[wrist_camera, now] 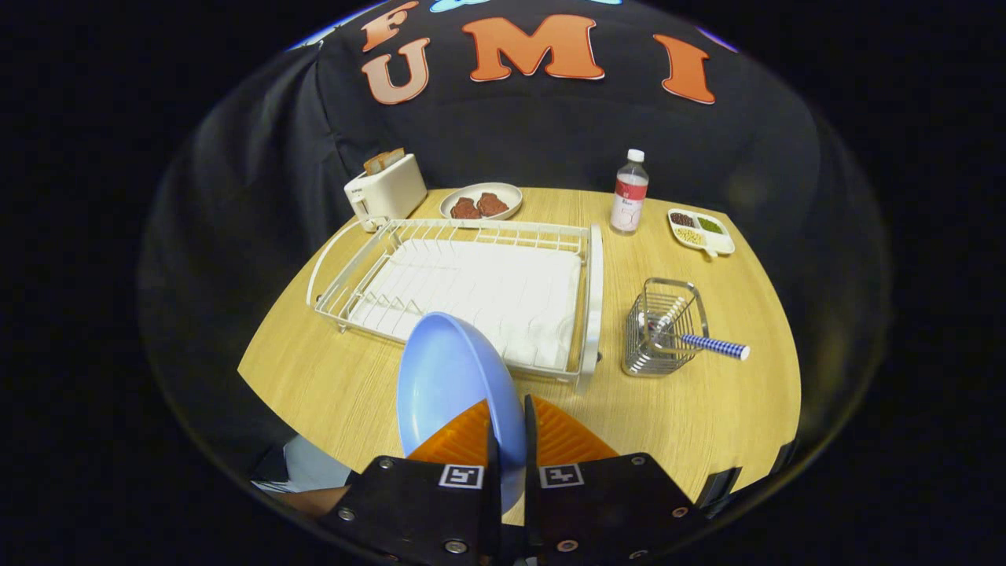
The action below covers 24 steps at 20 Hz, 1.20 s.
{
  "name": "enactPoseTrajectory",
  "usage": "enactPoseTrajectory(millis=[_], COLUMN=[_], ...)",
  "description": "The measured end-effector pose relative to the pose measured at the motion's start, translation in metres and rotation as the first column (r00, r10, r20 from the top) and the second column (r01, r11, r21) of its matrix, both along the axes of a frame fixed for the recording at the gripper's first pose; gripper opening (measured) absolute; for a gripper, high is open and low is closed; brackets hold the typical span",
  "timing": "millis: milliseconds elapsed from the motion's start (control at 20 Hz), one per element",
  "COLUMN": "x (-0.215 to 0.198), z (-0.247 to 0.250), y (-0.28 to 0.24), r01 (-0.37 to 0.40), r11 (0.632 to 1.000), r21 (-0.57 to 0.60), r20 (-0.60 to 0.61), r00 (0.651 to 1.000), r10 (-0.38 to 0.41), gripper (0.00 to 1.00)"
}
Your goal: Take the plate from the dish rack, then take the spoon from the basket and place it into the plate.
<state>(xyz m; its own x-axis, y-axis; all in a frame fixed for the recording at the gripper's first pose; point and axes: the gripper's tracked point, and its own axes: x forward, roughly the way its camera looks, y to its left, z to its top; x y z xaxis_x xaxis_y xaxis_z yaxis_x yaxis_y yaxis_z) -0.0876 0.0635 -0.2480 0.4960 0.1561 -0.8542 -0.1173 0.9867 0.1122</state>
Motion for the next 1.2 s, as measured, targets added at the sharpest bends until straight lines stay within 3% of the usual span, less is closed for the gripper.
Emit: enactPoseTrajectory(millis=[200,550,700,900,1000,1050,1200], x=[-0.025,-0.037,-0.030,-0.011,0.002,0.007,0.033], z=[-0.038,-0.076,-0.095,-0.074,-0.061,-0.054,-0.042], y=[0.008,-0.002,-0.032,-0.039,-0.063,-0.077,-0.125], r01=[0.007,0.175,0.241,0.244,0.254,0.264,0.313], r11=[0.995,0.947,0.953,0.932,0.938,0.943,0.947], r21=[0.096,0.269,0.186,0.268,0.235,0.202,0.066], r20=[-0.080,-0.150,-0.100,0.006,0.113,0.173,0.382], r00=[0.997,0.979,0.969,0.967,0.952,0.938,0.869], r10=[0.001,-0.138,-0.226,-0.255,-0.286,-0.300,-0.314], gripper=[0.12,0.14,0.14,0.19,0.29,0.39,0.63])
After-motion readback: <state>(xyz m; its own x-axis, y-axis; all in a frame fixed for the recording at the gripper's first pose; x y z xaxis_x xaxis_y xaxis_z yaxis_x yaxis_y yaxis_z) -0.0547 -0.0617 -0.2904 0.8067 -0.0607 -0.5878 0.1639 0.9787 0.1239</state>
